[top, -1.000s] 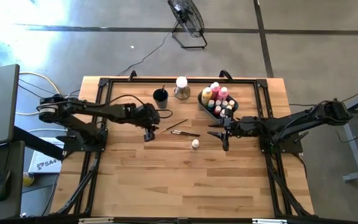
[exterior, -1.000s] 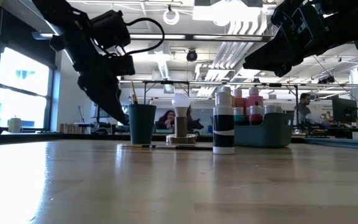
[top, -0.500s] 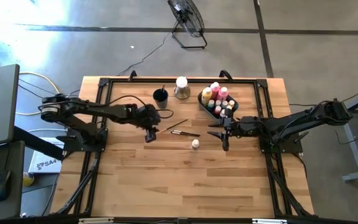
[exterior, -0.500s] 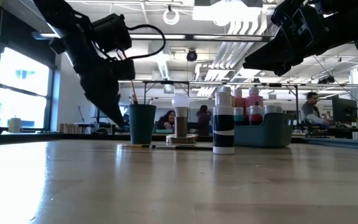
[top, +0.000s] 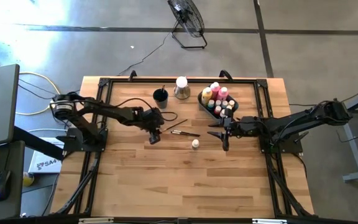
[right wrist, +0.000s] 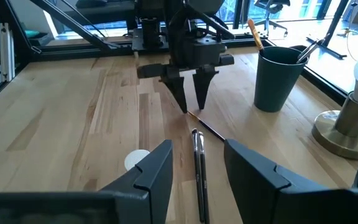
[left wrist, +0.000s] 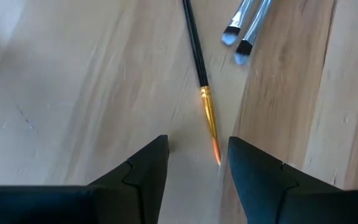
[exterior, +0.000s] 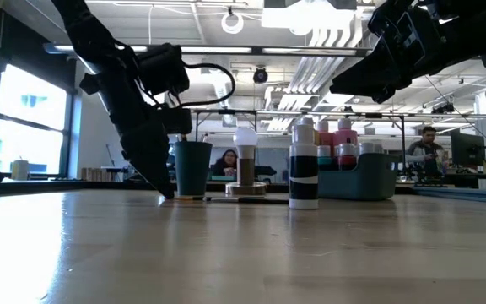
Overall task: Pick & Place Paint Supplies
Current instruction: Put the gold paintbrush into the blue cup
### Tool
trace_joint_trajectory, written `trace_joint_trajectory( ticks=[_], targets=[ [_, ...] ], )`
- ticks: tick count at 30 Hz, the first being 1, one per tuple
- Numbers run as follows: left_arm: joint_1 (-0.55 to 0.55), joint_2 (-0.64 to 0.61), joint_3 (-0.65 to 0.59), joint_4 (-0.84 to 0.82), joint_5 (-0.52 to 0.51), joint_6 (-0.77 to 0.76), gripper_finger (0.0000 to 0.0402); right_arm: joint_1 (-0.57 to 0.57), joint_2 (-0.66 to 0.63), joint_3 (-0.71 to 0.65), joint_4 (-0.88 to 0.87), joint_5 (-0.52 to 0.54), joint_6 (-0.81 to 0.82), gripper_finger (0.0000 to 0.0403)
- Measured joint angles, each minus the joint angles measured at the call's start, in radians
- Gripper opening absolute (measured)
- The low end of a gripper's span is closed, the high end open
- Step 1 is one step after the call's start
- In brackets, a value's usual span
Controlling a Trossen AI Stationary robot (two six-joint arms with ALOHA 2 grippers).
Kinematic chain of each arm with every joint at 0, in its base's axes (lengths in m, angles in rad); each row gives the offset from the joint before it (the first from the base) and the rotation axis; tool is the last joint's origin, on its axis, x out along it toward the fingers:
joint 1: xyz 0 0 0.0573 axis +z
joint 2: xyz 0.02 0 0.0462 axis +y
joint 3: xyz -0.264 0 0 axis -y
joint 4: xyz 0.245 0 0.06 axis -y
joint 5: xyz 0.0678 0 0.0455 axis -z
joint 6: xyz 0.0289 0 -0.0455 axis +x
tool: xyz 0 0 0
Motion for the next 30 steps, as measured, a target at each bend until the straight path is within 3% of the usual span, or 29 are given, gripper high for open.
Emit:
trace_joint_trajectory(
  ticks=[10, 16, 20, 30],
  targets=[
    [0.000, 0.006, 0.001, 0.002, -0.001, -0.048, 0.0166, 0.000, 0.000, 0.000, 0.000, 0.000, 0.000, 0.0138],
    [-0.005, 0.007, 0.001, -0.006, 0.008, -0.049, 0.0126, 0.000, 0.000, 0.000, -0.001, 0.000, 0.000, 0.0138],
    [-0.035, 0.008, 0.001, -0.018, -0.039, -0.049, 0.0096, 0.000, 0.000, 0.000, -0.001, 0.000, 0.000, 0.0138],
    [-0.063, 0.009, 0.004, -0.071, -0.041, -0.074, 0.0088, 0.000, 0.000, 0.000, -0.001, 0.000, 0.000, 0.0138]
  ],
)
